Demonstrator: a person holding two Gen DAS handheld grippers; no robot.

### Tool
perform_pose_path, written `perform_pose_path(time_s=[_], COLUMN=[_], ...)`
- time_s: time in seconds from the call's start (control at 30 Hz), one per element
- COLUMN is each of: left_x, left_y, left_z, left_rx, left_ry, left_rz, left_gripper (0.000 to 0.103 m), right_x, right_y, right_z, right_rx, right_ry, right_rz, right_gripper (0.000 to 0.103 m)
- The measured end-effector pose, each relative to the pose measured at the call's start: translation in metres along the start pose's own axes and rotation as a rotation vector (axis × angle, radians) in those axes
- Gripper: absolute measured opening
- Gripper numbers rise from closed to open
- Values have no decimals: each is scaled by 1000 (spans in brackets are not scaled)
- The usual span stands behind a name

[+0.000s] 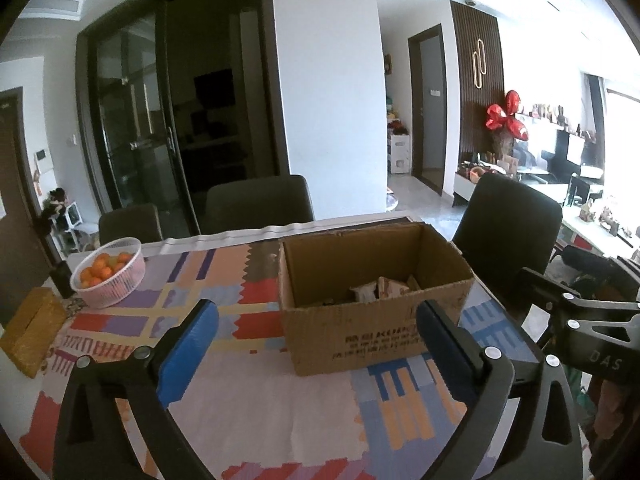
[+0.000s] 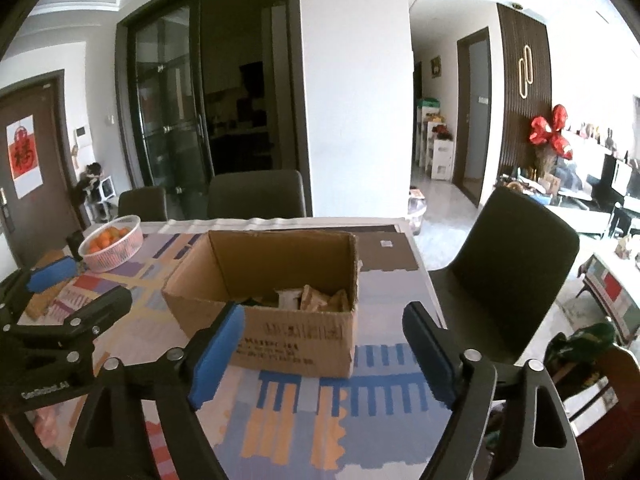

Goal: Organize snacks

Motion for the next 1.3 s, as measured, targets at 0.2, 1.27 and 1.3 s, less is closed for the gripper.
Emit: perform_pose_path(time_s=[0.2, 1.27, 1.3], left_x=[4, 35, 35], left_y=[22, 79, 79], left_z=[12, 33, 33], left_rx=[17, 47, 48], left_ry=[15, -5, -6], left_rz=[-5, 9, 9], left_gripper=[103, 103, 103], right_x=[3, 20, 20], right_y=[28, 95, 96], right_z=[12, 45, 45], right_rx=[28, 73, 76], right_ry=[12, -8, -8], right_rz=[10, 11, 13], right_gripper=[87, 91, 91])
Point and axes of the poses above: each gripper's, at about its wrist camera, not at the fingertips, and y roughly against the way its jaws point, x to its right, z to its underside, the point moved 4 cm from there along -y, roughly the way its jaws point, and after that the axes turned 12 degrees about z, right-handed, at the moved point
